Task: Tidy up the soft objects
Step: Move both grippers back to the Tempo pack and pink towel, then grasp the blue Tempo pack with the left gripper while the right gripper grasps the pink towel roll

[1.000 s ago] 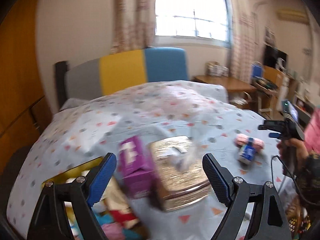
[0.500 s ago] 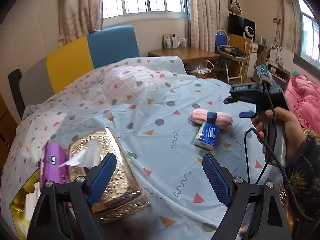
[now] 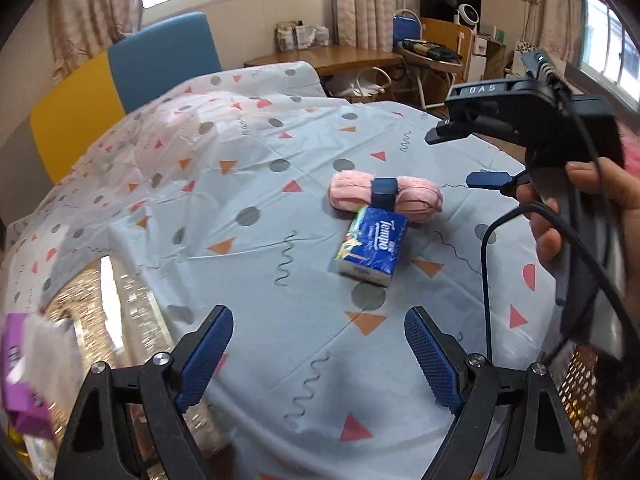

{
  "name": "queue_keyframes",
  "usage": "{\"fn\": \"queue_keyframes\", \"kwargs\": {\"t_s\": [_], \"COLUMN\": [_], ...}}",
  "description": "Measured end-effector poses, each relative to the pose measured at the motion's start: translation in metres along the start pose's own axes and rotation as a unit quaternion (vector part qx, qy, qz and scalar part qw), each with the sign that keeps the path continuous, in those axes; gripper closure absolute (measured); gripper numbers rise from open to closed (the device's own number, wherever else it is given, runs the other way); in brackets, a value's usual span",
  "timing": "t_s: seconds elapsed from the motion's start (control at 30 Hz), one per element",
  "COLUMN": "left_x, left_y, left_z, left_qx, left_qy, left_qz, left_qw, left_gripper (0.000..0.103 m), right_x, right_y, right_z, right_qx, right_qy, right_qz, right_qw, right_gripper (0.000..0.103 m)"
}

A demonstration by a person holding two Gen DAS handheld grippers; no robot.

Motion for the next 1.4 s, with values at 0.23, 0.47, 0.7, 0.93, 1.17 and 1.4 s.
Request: {"fn": "queue_keyframes", "kwargs": {"t_s": [0.23, 0.47, 0.7, 0.93, 1.17, 1.4], "left_x": [-0.017, -0.03, -0.047, -0.029, 0.002, 0.01], "left_y": [-0.032, -0.054, -0.062, -0.045, 0.021, 0.061], "left_z": [-0.048, -0.084, -0.117, -0.113, -0.071, -0.065], "left_qx": [0.021, 0.028, 0.036, 0.063, 0.054, 0.015], "left_qy": [0.006, 0.002, -0.01, 0.018, 0.005, 0.01], "left_qz": [-0.023, -0.046, -0.087, -0.015, 0.025, 0.039], "left_qw": [0.9995, 0.9985, 0.9955, 0.9977, 0.9982, 0.9991], "left_gripper": [0.015, 0.015, 0.032, 0.051, 0.051, 0.048], "right_x": [0.003, 0.004, 0.007, 0.006, 0.009, 0.022], "right_y": [0.002, 0.004, 0.004, 0.004, 0.007, 0.014], "right_z": [-0.004, -0.006, -0.007, -0.011, -0.012, -0.019], "right_qx": [0.012, 0.013, 0.015, 0.02, 0.026, 0.032], "right_qy": [-0.011, -0.013, -0.017, -0.011, -0.01, 0.022], "right_qz": [0.0, -0.002, 0.004, 0.005, 0.015, 0.066], "right_qw": [1.0, 1.0, 1.0, 1.0, 1.0, 0.997], "right_gripper": [0.036, 0.036, 0.036, 0.036, 0.036, 0.036]}}
Point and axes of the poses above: each gripper's, at about its wrist camera, not at the fingertips, and z roughly against the way its jaws point, x to its left, y to its underside, the point moved 6 cm from there along -z, roughly the way its jaws point, and after that the axes turned 6 degrees about x, right-handed, at the moved point
